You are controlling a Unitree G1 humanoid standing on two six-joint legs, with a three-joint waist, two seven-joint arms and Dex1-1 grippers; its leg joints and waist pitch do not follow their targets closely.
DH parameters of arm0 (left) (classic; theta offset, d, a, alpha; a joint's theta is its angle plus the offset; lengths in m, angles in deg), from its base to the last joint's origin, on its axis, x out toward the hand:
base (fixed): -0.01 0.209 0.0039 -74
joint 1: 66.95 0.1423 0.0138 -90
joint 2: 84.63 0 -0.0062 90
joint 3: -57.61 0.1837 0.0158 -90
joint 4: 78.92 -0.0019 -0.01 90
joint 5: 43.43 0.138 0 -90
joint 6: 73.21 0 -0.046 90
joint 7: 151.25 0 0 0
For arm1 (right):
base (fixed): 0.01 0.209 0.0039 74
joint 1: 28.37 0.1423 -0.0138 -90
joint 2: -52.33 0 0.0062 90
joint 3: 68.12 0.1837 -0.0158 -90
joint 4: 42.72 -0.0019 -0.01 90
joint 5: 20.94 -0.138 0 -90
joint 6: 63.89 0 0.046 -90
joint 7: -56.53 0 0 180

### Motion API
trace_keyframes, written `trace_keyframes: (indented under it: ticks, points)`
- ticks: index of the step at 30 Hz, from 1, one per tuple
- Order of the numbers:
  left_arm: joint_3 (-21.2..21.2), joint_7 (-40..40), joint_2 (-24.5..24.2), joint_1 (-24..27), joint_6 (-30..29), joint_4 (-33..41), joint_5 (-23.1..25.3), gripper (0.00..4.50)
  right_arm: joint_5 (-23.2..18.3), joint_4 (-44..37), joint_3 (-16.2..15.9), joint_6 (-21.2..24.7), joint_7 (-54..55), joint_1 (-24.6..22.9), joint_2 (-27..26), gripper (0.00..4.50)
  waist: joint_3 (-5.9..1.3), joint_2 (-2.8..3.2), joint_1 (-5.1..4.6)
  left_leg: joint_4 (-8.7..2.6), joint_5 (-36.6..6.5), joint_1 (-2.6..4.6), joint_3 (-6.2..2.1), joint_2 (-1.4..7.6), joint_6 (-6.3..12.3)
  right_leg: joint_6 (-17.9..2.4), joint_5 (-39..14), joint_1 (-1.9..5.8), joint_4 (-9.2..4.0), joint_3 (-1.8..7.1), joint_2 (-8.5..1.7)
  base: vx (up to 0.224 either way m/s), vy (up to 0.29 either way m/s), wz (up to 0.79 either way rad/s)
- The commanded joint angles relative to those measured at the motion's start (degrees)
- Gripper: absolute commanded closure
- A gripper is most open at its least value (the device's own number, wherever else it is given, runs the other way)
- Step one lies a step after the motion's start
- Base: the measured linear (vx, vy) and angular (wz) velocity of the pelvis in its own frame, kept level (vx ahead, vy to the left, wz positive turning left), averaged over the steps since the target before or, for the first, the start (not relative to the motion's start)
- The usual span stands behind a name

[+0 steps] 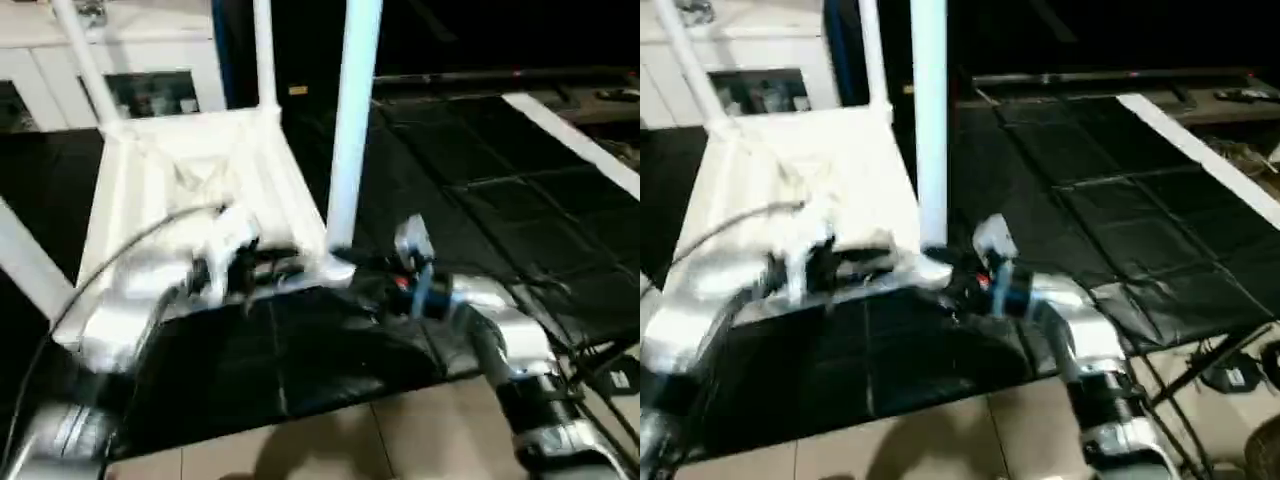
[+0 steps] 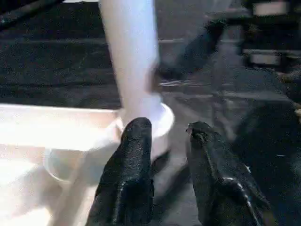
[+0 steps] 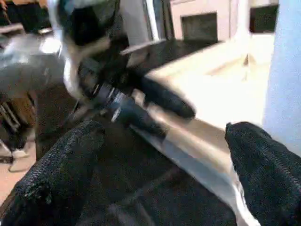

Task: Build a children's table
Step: Flip table

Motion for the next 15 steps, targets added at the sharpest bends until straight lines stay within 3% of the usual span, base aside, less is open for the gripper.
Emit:
trace_keyframes:
  ticks: [1, 2, 3, 5, 8, 11, 13, 15]
  points:
    - [-1.91, 1.60, -0.49, 5.78, -6.87, 9.59, -5.11, 2.82, -2.07, -2.07, 1.59, 3.64, 2.06, 2.17, -1.11, 0.00, -3.77, 0.52, -0.31, -3.81, -13.01, 0.24, 0.13, 0.74, 0.07, -10.18, -16.29, 3.20, -3.68, 2.59, -4.01, 0.000, 0.000, 0.00]
    - [-2.29, 1.89, -0.63, 7.15, -8.35, 11.39, -6.13, 2.70, -2.30, -2.20, 1.56, 4.03, 2.41, 2.37, -1.29, 0.00, -3.51, 0.30, -0.62, -4.01, -13.04, -0.10, 0.21, 0.52, 0.36, -9.78, -16.93, 3.18, -4.05, 2.49, -3.68, 0.000, 0.000, 0.00]
    - [-3.10, 2.19, -1.32, 10.53, -11.04, 14.73, -7.98, 2.59, -2.18, -1.79, 1.50, 3.30, 3.41, 2.92, -2.12, 0.00, -3.53, 0.26, -0.60, -3.93, -13.22, 0.17, 0.33, 0.38, 0.62, -9.49, -17.40, 2.98, -4.37, 2.52, -3.51, 0.000, 0.000, 0.00]
    - [-4.30, 1.94, -3.83, 17.09, -15.20, 19.60, -9.45, 2.51, -1.13, 0.62, 1.78, -0.92, 6.32, 4.31, -4.35, 0.00, -3.46, 0.44, -1.24, -4.06, -13.58, -0.19, 0.23, 0.39, 0.33, -9.45, -17.38, 2.87, -4.18, 2.55, -3.62, 0.000, 0.000, 0.00]
    - [-5.77, 1.92, -5.50, 21.23, -16.68, 21.41, -9.12, 2.22, 0.47, 3.91, 2.47, -4.35, 10.24, 5.88, -5.85, 0.00, -3.12, 0.58, -1.54, -4.04, -15.01, 0.30, 0.38, 0.10, 0.48, -8.33, -20.35, 2.44, -4.90, 2.61, -3.23, 0.000, 0.000, 0.00]
    - [-8.03, 1.85, -6.96, 24.86, -16.98, 22.27, -8.35, 2.10, 2.28, 8.20, 3.93, -7.44, 15.71, 7.94, -6.98, 0.00, -2.68, 0.73, -1.70, -4.26, -18.87, 0.83, 0.11, 0.05, -0.38, -6.44, -26.70, 1.99, -5.61, 2.50, -3.30, 0.000, 0.000, 0.00]
    - [-10.80, 1.08, -9.04, 29.51, -17.61, 24.11, -8.60, 1.88, 4.18, 13.20, 5.91, -10.34, 22.53, 10.45, -7.21, 0.00, -2.55, 0.57, -2.00, -4.53, -19.58, 0.42, -0.13, 0.01, -0.78, -6.04, -28.27, 2.23, -5.58, 2.43, -3.43, 0.000, 0.000, 0.00]
    - [-13.07, 1.21, -10.67, 33.21, -19.64, 26.77, -10.06, 1.81, 4.91, 16.06, 7.62, -11.66, 27.31, 12.03, -6.69, 0.00, -2.65, 0.64, -1.90, -4.26, -20.44, 1.09, 0.00, 0.07, -1.00, -5.58, -28.70, 1.67, -5.72, 2.53, -3.38, 0.000, 0.000, 0.00]
